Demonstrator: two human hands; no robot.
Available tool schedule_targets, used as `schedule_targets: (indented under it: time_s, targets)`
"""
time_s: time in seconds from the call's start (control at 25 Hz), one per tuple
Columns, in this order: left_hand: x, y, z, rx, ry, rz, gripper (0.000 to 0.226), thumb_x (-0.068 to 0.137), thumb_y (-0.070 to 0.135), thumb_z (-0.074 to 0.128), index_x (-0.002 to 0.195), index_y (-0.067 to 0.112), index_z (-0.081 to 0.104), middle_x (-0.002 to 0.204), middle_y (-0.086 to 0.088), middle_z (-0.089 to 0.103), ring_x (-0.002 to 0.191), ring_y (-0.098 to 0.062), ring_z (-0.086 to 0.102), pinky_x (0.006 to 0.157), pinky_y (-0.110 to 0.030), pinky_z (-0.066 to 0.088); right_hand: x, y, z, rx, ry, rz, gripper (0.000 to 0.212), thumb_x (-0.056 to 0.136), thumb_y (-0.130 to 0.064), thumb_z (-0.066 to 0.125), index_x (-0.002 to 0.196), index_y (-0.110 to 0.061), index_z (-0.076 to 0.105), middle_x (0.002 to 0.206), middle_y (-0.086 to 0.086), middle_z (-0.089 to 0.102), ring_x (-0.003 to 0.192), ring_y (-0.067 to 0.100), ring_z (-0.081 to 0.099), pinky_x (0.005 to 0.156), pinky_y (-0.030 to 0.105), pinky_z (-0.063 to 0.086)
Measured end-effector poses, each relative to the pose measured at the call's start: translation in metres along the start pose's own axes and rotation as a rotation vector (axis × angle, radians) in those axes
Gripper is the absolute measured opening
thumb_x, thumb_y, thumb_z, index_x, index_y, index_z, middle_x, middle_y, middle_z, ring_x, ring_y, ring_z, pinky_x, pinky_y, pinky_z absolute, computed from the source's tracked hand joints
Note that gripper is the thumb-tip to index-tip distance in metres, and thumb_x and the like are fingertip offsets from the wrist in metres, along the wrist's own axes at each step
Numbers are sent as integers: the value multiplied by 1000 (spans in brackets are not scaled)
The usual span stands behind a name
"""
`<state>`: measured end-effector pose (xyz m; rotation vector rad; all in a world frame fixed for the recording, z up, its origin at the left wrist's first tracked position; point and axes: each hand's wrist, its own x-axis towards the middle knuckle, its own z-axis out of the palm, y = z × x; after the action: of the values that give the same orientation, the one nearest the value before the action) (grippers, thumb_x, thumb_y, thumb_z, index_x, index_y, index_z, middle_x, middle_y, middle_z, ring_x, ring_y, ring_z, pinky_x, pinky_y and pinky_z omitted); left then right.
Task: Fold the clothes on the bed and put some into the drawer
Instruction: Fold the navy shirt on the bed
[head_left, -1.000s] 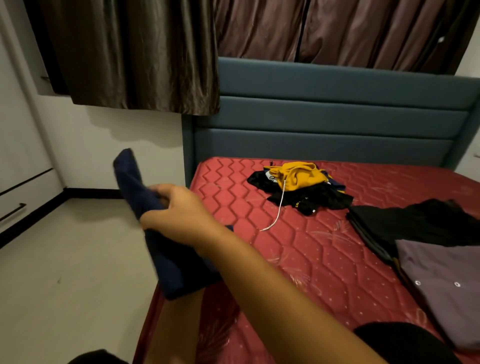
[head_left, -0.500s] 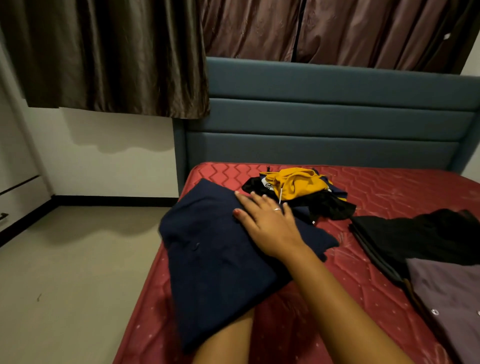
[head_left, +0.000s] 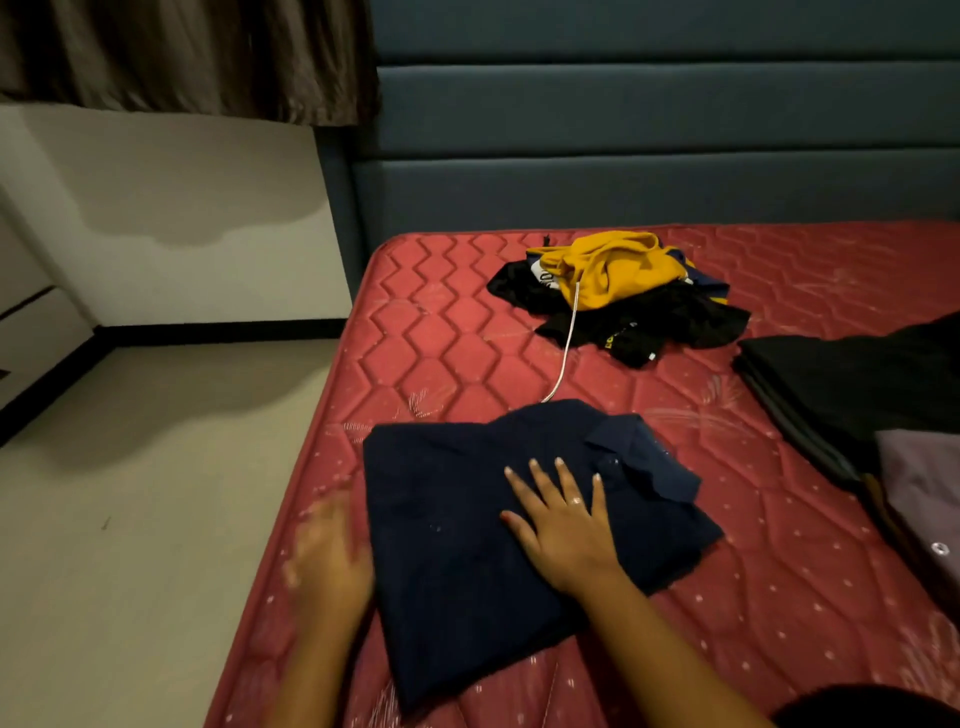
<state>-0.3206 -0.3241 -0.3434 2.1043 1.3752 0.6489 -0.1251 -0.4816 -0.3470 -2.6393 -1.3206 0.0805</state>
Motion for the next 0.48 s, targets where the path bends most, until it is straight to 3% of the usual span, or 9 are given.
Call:
schedule_targets:
  time_s: [0.12,0.24,0.32,0.4,0.48]
  targets:
    - [16,3,-33,-29,203,53,62,84,29,40,139,2,45,146,-22,40,133,-41,38,109,-54,32,11,-23,-12,35,-63,-109,96,64,-75,-23,151,-44,5,161,-11,7,149,15,-2,115,50,-11]
    - [8,66,-8,70,20,297,48,93,28,41,137,11,50,150,-11,38,140,-32,30,112,-51,25,21,-46,-12,87,-122,-223,83,78,-76,-10,151,-41,11,161,-11,10,149,14,3,118,48,-3]
    - [-17,85,28,189,-192,379,52,99,44,26,148,28,33,158,6,22,146,-18,14,117,-48,11,26,-45,-6,51,-168,-290,66,91,-59,5,152,-34,15,161,-11,11,148,13,5,120,45,0]
    - [-29,72,52,301,-263,335,74,88,67,1,151,34,20,160,10,13,148,-12,5,118,-44,2,32,-35,-4,16,-171,-331,72,86,-53,2,153,-31,16,161,-12,10,148,11,5,120,40,1]
    - [-23,63,61,390,-249,271,91,77,78,-10,151,35,20,160,8,15,148,-16,5,118,-44,1,39,-22,-6,36,-153,-296,74,83,-53,-2,152,-34,18,160,-14,14,148,10,8,119,39,3]
